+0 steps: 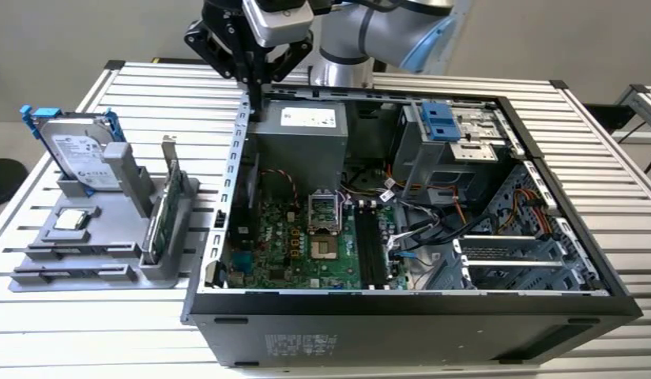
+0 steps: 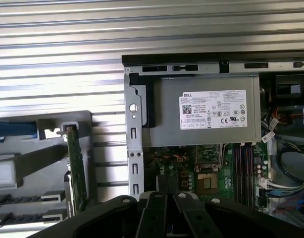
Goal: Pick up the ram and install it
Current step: 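Reach for the ram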
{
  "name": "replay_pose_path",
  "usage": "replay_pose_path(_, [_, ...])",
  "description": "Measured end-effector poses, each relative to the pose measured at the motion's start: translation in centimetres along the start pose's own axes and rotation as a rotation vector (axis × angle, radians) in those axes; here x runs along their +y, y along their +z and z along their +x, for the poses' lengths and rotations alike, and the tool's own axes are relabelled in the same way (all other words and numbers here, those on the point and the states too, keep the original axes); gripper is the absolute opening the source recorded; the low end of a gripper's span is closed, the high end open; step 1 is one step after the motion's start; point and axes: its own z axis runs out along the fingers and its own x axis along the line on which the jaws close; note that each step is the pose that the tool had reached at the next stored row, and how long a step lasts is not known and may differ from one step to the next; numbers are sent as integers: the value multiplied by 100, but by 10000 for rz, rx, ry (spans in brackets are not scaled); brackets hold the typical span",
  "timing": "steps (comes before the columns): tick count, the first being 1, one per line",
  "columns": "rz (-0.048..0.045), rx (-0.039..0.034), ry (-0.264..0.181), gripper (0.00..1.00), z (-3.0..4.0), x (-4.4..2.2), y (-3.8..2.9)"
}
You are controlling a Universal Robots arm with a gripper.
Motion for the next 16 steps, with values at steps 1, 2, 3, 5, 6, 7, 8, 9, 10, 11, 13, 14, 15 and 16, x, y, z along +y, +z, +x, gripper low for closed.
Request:
replay_pose_path(1, [0, 0, 0, 0, 11, -1, 0])
replay_pose_path(2, [0, 0, 0, 0, 23, -2, -1])
replay_pose_path(3, [-1, 0, 0, 0, 34, -2, 0])
replay_pose_path(5, [0, 0, 0, 0, 56, -4, -1])
replay_pose_path(6, [-1, 0, 0, 0, 68, -5, -1])
replay_pose_path(7, [0, 0, 0, 0, 79, -6, -2])
replay_pose_path(8, [-1, 0, 0, 0, 90, -7, -2])
replay_pose_path(9, [-1, 0, 0, 0, 100, -8, -2])
replay_pose_path(10, [0, 0, -1, 0, 112, -9, -3])
replay_pose_path(11, [0, 0, -1, 0, 123, -10, -3])
replay_pose_path(13, [0, 0, -1, 0, 146, -11, -3])
replay_pose_path(14, [0, 0, 0, 0, 158, -12, -3])
replay_pose_path(15, [0, 0, 0, 0, 169, -13, -4])
replay_pose_path(16, [0, 0, -1, 0, 180, -14, -4])
